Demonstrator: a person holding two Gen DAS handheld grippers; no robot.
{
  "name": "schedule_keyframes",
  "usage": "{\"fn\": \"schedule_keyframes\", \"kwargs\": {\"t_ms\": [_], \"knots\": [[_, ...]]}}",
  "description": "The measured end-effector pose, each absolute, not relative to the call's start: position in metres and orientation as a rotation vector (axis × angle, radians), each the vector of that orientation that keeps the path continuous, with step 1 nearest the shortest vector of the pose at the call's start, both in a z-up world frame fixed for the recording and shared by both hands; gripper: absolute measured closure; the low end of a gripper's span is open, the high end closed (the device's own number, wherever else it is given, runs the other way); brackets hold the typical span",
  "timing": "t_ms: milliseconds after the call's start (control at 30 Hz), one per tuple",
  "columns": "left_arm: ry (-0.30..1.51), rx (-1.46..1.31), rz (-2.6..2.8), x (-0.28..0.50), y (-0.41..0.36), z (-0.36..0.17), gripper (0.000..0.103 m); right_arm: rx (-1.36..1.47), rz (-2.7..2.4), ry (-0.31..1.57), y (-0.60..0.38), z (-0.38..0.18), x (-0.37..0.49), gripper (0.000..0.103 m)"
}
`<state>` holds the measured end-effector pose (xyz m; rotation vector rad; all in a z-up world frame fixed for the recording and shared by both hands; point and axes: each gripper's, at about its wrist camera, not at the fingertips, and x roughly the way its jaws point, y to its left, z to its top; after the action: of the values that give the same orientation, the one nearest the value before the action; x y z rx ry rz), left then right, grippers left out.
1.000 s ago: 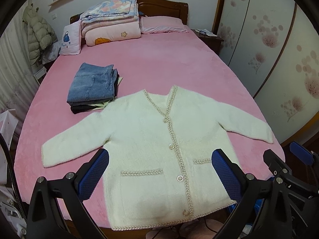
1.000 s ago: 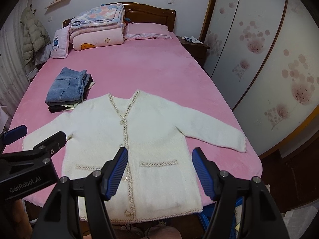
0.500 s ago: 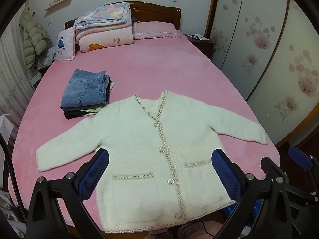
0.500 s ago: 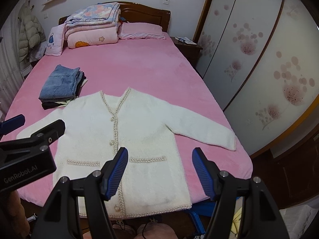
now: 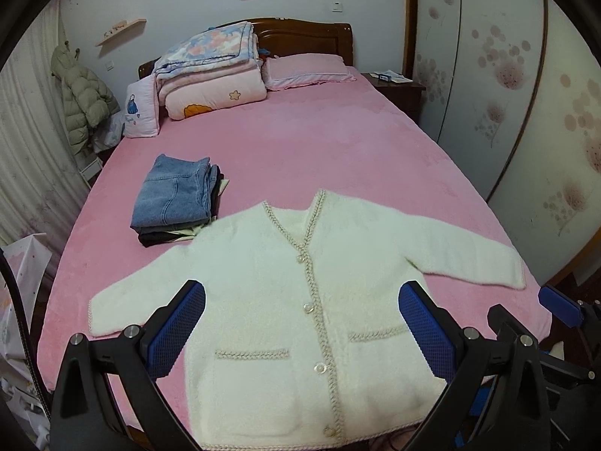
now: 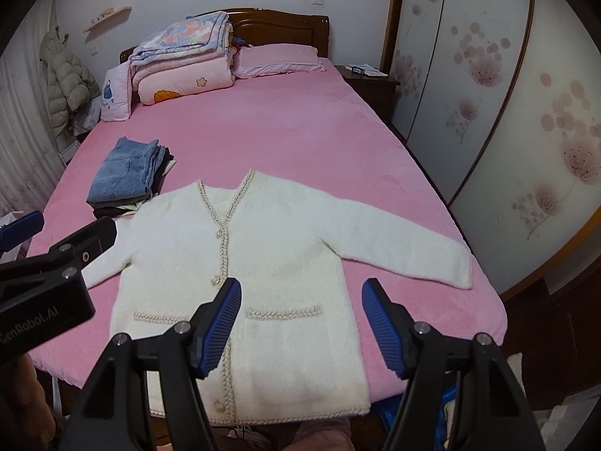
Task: Fold large clothes
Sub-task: 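Move the right tool to the cardigan sleeve cuff and grasp it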
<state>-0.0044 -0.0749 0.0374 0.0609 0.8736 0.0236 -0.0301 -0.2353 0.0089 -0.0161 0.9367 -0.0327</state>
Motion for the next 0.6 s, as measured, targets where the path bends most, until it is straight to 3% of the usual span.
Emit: {"fn": "schedule_keyframes", "kwargs": {"t_ms": [333, 600], "knots": [[0.818, 0.155, 0.026, 0.058, -0.214, 0.049, 0.001, 0.081, -0.025, 0.865, -0.366, 0.014, 0.018, 0.036], [0.812, 0.050, -0.037, 0.112, -0.292, 0.047, 0.001, 0.116, -0.043, 0.866, -0.448, -0.007, 0.048, 0.036]]}}
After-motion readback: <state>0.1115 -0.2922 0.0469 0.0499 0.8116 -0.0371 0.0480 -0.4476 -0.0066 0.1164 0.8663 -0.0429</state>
